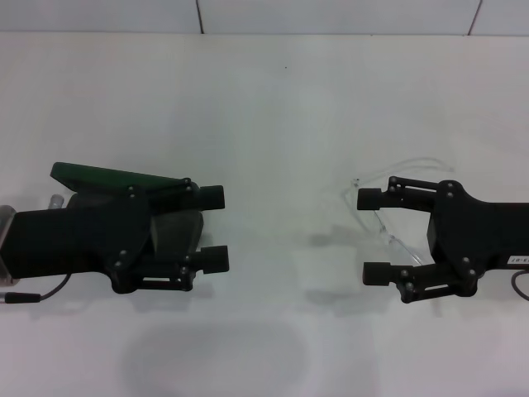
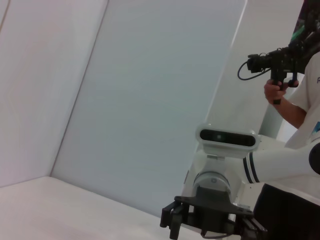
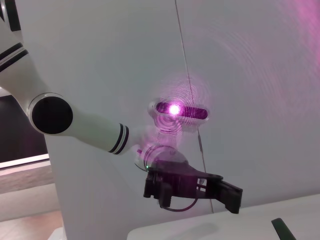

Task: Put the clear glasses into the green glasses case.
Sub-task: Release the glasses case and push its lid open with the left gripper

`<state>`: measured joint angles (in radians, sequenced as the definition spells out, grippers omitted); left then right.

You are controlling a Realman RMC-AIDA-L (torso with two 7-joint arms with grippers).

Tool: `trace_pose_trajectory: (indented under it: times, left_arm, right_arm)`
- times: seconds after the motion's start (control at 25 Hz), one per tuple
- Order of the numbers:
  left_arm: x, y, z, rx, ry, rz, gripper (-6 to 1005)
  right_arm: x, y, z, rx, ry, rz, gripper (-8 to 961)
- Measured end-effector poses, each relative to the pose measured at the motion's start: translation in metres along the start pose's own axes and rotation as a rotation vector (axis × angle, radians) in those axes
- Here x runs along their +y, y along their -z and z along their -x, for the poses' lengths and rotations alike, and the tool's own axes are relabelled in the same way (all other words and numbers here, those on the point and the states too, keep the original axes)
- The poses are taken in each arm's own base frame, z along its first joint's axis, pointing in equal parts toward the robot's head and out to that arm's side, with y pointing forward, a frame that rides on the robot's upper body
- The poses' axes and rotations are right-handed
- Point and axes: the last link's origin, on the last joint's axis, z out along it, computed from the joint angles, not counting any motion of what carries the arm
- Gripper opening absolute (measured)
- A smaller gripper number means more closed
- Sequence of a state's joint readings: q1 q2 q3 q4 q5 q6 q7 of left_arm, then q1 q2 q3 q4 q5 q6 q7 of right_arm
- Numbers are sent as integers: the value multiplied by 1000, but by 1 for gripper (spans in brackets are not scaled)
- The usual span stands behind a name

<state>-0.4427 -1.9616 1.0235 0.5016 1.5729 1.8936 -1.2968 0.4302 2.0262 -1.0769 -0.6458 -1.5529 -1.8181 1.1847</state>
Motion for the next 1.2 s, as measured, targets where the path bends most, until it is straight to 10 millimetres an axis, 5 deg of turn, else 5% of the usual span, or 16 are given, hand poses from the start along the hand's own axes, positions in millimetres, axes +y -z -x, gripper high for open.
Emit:
trace_pose_trajectory:
  times: [0.52, 0.68, 1.04, 1.2]
  left_arm:
    - [-2, 1, -1, -20, 19, -1, 804]
    - [-14, -1, -18, -80, 57, -56, 787]
    - [-48, -1, -84, -647, -227, -375, 753]
    - [-54, 2, -92, -819, -300, -428, 750]
  right_arm:
    - [0, 0, -2, -1, -10, -2, 872]
    - [-1, 4, -5, 2, -3, -28, 872]
    - [-9, 41, -10, -34, -38, -208, 872]
    - [5, 56, -22, -85, -90, -291, 872]
